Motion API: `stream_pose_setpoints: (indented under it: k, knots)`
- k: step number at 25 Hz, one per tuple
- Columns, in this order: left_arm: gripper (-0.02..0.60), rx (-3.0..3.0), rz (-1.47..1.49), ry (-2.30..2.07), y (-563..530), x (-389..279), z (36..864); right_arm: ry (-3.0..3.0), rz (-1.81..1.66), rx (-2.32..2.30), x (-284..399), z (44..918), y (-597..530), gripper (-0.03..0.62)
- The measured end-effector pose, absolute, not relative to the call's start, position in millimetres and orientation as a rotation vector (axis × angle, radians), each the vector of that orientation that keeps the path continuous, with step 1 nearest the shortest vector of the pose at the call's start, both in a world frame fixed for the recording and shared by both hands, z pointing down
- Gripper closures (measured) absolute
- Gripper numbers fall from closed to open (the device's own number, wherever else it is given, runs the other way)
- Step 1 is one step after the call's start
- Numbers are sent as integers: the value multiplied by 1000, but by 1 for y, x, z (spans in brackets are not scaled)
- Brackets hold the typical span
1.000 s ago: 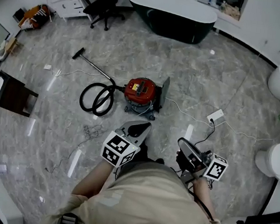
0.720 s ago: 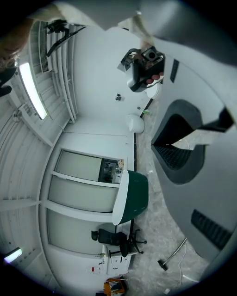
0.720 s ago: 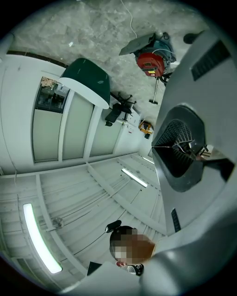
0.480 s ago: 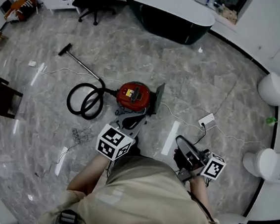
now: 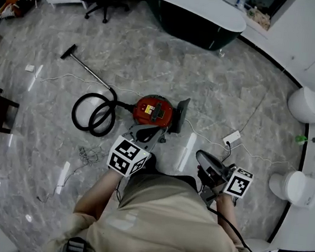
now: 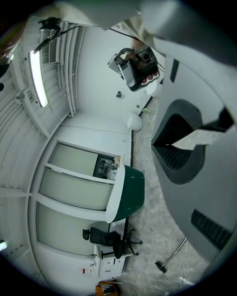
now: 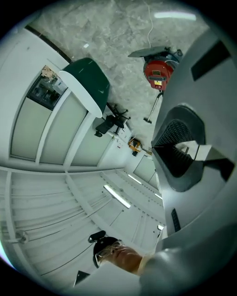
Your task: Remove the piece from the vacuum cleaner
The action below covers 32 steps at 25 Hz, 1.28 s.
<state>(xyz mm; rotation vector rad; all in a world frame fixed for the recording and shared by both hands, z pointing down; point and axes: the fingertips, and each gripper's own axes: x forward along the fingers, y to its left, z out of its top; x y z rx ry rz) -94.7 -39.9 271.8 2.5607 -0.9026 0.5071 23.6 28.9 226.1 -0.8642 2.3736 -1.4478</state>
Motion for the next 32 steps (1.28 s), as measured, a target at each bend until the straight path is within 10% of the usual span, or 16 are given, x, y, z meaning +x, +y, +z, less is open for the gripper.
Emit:
stream_pose_setpoints:
  k: [32]
  knots:
    - [578, 2289, 878, -865, -119, -26, 397, 2461, -2209, -1021, 85, 524, -131, 592]
